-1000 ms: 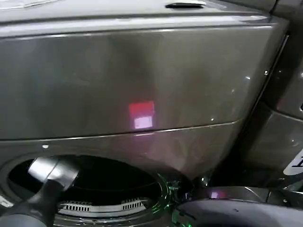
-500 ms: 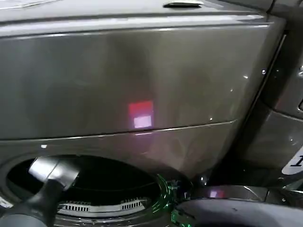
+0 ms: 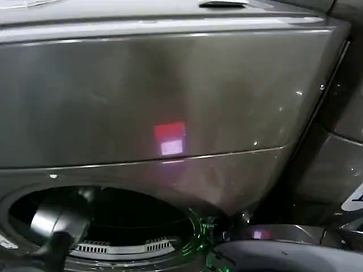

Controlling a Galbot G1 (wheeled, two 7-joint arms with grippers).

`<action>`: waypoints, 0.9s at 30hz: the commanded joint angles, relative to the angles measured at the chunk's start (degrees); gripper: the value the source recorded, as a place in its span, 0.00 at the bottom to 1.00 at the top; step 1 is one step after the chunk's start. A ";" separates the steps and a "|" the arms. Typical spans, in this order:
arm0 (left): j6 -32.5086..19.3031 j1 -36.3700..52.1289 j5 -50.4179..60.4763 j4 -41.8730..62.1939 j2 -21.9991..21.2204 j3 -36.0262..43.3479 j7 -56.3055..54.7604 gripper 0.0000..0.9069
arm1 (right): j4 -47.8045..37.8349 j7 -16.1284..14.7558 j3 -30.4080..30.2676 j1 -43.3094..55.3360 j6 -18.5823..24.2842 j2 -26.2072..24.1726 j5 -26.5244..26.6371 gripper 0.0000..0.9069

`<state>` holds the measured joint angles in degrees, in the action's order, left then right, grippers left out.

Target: Grasp the clothes from the dryer.

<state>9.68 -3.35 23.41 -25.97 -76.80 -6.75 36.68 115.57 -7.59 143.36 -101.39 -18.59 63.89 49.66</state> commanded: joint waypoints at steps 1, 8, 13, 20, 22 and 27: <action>1.52 -19.59 -15.96 -30.70 -0.34 -15.22 -19.85 0.00 | -0.40 0.19 0.24 -0.27 0.64 0.06 0.02 1.00; -9.60 -31.85 -24.19 -44.19 -3.56 -22.47 -33.89 0.00 | 0.22 0.72 -0.09 -0.06 1.56 -0.18 -2.58 1.00; -14.95 -35.20 -30.14 -49.29 -6.99 -24.67 -42.68 0.00 | 0.48 0.69 -0.02 -0.08 2.55 -0.13 -2.42 1.00; -23.57 -38.90 -27.86 -50.76 -7.98 -20.58 -51.00 0.00 | 0.22 2.34 0.72 -0.13 3.21 -0.22 0.73 1.00; -23.80 -39.47 -28.52 -51.77 -8.10 -19.82 -52.09 0.00 | 0.18 2.92 0.72 -0.20 4.23 -0.24 1.62 1.00; -18.92 -40.57 -30.40 -54.27 -7.68 -19.16 -50.39 0.00 | -0.14 2.47 1.22 -0.61 4.53 -0.36 1.73 1.00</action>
<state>-9.51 -40.93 -4.53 -75.69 -84.13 -26.62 -9.75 115.50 -5.78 144.31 -101.89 -14.76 63.59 50.10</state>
